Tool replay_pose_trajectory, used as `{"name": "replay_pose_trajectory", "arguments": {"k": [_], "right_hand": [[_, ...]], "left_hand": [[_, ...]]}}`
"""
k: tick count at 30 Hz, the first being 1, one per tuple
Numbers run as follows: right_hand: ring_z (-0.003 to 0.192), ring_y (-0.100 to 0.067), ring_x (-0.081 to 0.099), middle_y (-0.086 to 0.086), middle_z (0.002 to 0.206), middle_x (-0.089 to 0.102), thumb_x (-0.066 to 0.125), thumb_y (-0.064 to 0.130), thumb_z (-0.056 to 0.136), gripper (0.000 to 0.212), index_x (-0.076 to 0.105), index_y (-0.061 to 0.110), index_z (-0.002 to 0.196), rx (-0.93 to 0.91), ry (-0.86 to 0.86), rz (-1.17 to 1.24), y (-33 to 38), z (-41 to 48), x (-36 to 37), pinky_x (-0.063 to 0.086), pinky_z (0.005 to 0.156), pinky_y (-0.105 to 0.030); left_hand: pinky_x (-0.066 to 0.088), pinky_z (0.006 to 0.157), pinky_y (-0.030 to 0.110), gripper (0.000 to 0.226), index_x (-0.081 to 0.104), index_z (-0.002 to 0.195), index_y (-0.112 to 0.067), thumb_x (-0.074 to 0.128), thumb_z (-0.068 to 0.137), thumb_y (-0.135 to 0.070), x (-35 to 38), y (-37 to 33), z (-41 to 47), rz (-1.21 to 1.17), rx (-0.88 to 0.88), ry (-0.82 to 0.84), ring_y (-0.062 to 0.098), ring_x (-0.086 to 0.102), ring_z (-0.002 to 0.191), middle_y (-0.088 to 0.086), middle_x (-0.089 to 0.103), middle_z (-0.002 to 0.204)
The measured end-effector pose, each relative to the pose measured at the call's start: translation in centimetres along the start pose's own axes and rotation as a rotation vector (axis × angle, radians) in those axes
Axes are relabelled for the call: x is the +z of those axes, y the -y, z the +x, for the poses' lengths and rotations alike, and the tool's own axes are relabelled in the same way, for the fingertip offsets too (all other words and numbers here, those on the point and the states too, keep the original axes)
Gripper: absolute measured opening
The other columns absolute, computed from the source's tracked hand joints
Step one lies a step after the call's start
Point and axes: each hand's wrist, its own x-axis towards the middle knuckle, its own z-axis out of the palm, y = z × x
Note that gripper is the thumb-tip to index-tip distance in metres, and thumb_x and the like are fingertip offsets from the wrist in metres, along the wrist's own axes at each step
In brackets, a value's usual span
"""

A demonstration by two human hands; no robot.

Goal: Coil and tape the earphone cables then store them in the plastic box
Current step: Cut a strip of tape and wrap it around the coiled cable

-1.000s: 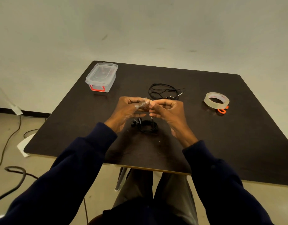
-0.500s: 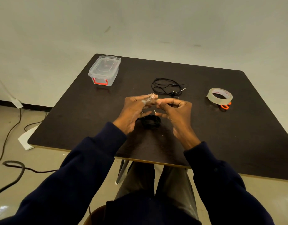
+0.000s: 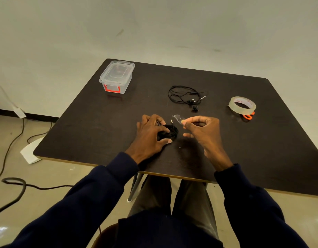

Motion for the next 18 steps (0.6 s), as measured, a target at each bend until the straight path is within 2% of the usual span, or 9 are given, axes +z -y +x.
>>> {"name": "replay_pose_trajectory", "arguments": {"k": [5, 8, 11, 15, 16, 18], "right_hand": [[0.072, -0.012, 0.076, 0.002, 0.08, 0.077, 0.084, 0.02, 0.084, 0.008, 0.079, 0.015, 0.087, -0.206, -0.006, -0.231, 0.4, 0.4, -0.7, 0.064, 0.06, -0.032], [0.078, -0.003, 0.071, 0.014, 0.082, 0.073, 0.083, 0.024, 0.084, 0.006, 0.077, 0.023, 0.085, -0.368, 0.099, -0.491, 1.2, 0.9, -1.8, 0.062, 0.071, -0.027], [0.086, -0.006, 0.065, 0.011, 0.092, 0.07, 0.081, 0.031, 0.084, 0.011, 0.074, 0.024, 0.089, -0.545, 0.201, -0.753, 2.3, 1.4, -2.6, 0.059, 0.076, -0.035], [0.11, -0.013, 0.055, 0.006, 0.11, 0.064, 0.076, 0.041, 0.086, 0.019, 0.068, 0.027, 0.096, -0.747, 0.222, -1.083, 3.9, 2.3, -2.3, 0.056, 0.082, -0.04], [0.11, -0.015, 0.054, 0.004, 0.111, 0.063, 0.075, 0.041, 0.087, 0.02, 0.067, 0.026, 0.097, -0.779, 0.22, -1.13, 4.3, 2.5, -2.1, 0.056, 0.08, -0.04], [0.108, -0.017, 0.054, 0.002, 0.11, 0.062, 0.075, 0.04, 0.087, 0.022, 0.067, 0.024, 0.099, -0.814, 0.221, -1.183, 5.2, 2.9, -1.7, 0.057, 0.077, -0.042]], "left_hand": [[0.03, 0.098, 0.039, 0.023, 0.073, 0.109, -0.028, 0.074, 0.089, -0.041, -0.5, 0.5, 0.9, 0.055, 0.11, -0.001, 0.019, 0.035, 0.125, -0.007, 0.049, 0.135], [0.026, 0.092, 0.034, 0.016, 0.071, 0.109, -0.029, 0.069, 0.094, -0.037, -1.0, 0.7, 1.8, -0.093, 0.049, -0.077, 0.01, 0.035, 0.118, -0.012, 0.056, 0.125], [0.026, 0.09, 0.035, 0.014, 0.071, 0.108, -0.03, 0.065, 0.097, -0.035, -1.6, 0.8, 2.9, -0.206, 0.005, -0.107, 0.005, 0.039, 0.111, -0.02, 0.059, 0.112], [0.04, 0.105, 0.051, 0.016, 0.076, 0.11, -0.027, 0.067, 0.098, -0.032, -2.7, 0.5, 4.0, -0.267, -0.016, -0.08, 0.011, 0.058, 0.111, -0.018, 0.069, 0.11], [0.044, 0.106, 0.052, 0.017, 0.077, 0.111, -0.023, 0.068, 0.097, -0.029, -2.9, 0.4, 4.2, -0.29, -0.015, -0.073, 0.01, 0.063, 0.109, -0.014, 0.073, 0.111], [0.052, 0.103, 0.044, 0.02, 0.077, 0.114, -0.018, 0.07, 0.097, -0.024, -3.2, 0.1, 4.3, -0.345, -0.007, -0.062, 0.005, 0.068, 0.104, -0.006, 0.077, 0.109]]}}
